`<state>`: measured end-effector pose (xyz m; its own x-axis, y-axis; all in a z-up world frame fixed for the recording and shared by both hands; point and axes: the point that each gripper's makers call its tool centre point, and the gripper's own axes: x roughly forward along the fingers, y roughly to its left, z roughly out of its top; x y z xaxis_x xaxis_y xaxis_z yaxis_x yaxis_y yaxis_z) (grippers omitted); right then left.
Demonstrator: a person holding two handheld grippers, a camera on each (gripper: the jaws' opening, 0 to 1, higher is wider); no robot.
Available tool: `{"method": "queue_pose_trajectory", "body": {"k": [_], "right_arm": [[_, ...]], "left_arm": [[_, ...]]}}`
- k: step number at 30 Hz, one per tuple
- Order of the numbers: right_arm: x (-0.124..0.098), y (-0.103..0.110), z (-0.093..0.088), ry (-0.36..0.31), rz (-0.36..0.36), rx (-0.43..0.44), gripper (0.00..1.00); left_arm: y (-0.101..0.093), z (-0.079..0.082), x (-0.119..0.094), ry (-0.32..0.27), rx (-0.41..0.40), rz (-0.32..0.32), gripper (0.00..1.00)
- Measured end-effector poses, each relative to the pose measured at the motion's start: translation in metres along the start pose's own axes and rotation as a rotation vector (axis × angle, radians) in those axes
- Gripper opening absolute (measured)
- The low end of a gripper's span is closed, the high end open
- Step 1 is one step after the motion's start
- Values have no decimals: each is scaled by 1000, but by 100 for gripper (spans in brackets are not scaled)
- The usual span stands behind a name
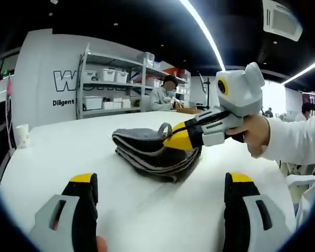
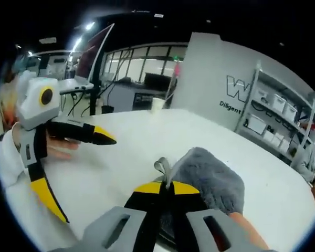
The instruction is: Open the folded towel by lifting each exposed corner and separating the folded layers until the towel lies flat within the target outline without major curled edges
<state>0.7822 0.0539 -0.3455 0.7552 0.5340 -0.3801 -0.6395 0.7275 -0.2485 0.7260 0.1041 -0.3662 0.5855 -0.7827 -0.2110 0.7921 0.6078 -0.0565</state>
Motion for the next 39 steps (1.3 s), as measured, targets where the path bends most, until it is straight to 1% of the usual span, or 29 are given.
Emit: {"method": "queue_pose_trajectory", "body": {"k": [13, 19, 29, 39], "right_arm": [[-18, -27, 6, -25, -74, 18, 0], [-24, -40, 7, -29, -100, 23, 0], [-34, -54, 7, -29, -136, 18, 0], [-42, -77, 8, -28, -179, 16, 0]], "left_arm": [[-1, 0, 0, 0, 3, -1, 100], [0, -1, 0, 2, 0, 2, 100], [1, -1, 0, 6, 0, 5, 100], [1, -1, 0, 8, 0, 6, 100]]}}
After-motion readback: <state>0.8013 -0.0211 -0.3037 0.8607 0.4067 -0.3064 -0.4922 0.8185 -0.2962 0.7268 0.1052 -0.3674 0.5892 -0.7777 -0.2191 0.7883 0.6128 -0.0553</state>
